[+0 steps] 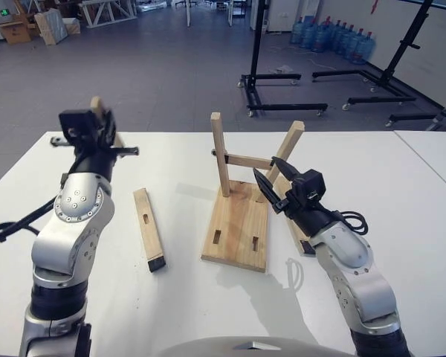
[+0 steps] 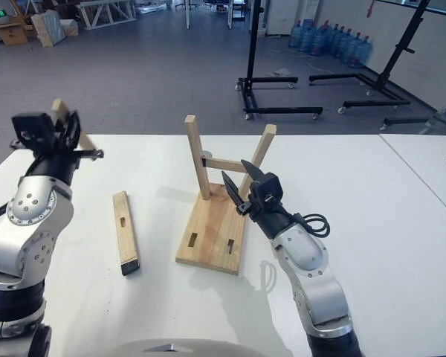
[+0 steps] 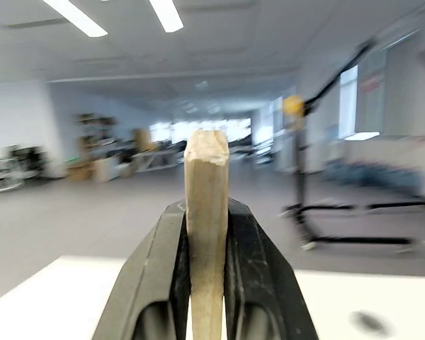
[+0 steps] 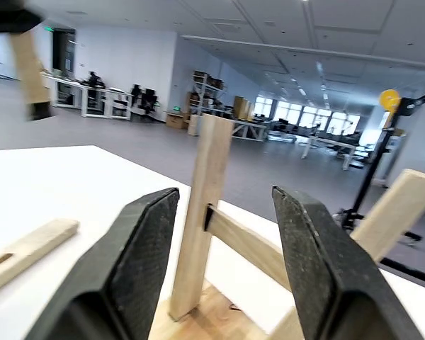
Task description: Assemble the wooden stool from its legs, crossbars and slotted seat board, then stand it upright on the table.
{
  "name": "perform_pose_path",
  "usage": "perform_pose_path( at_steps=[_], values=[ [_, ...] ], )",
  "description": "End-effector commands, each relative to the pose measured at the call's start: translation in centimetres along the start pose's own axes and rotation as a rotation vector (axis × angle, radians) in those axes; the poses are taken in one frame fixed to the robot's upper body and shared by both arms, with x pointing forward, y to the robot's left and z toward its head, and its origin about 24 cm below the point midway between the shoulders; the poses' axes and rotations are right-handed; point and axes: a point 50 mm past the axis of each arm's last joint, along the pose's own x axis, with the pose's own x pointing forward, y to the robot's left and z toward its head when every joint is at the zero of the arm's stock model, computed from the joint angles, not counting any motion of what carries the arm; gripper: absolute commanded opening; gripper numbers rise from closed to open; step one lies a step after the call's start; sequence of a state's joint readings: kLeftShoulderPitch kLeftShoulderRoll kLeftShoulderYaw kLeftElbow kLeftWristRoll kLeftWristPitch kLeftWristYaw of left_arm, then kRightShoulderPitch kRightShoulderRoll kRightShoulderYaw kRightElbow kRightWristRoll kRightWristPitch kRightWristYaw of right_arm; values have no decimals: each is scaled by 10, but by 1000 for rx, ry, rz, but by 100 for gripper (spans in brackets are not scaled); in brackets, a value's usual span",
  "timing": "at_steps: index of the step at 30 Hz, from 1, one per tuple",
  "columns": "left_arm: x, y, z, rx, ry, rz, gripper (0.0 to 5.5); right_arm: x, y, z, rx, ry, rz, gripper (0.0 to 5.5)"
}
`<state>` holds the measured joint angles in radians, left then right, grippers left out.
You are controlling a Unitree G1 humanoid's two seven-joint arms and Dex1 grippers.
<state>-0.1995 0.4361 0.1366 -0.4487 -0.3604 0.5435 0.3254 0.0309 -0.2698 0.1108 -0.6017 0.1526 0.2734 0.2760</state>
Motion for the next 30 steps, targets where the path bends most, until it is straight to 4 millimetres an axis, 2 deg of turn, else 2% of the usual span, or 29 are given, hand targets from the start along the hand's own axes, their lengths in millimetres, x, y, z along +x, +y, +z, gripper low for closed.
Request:
perform_pose_path(
  at_steps=[1, 3, 6, 8, 11, 13, 15, 19, 22, 26, 30],
  values=[
    [4, 8, -54, -129, 230, 130, 39, 1, -5, -2, -28, 3, -43, 242],
    [4, 11, -73, -173, 309, 176, 39, 2, -6, -2, -31, 1, -43, 242],
    [2, 8, -90, -318, 396, 189, 39, 3, -9, -4, -42, 8, -49, 242],
    [4, -2, -93, -386, 403, 158, 39, 3, -9, -4, -40, 9, -54, 242],
    [8, -29, -95, -484, 411, 77, 39, 4, -6, -7, -58, 23, -40, 242],
    [12, -45, -92, -507, 394, 20, 39, 5, -5, -9, -56, 31, -34, 242],
    [16, -52, -90, -512, 378, -4, 39, 5, -4, -10, -51, 32, -32, 242],
    [22, -46, -67, -596, 316, -33, 39, 6, -5, -11, -59, 41, -34, 242],
    [12, -36, -46, -599, 252, -180, 39, 4, -5, -12, -55, 53, -42, 242],
    [-12, -23, -53, -623, 310, -363, 39, 2, -4, -13, -51, 62, -50, 242],
    [-27, -26, -64, -622, 374, -400, 39, 3, -7, -12, -44, 62, -64, 242]
  ],
)
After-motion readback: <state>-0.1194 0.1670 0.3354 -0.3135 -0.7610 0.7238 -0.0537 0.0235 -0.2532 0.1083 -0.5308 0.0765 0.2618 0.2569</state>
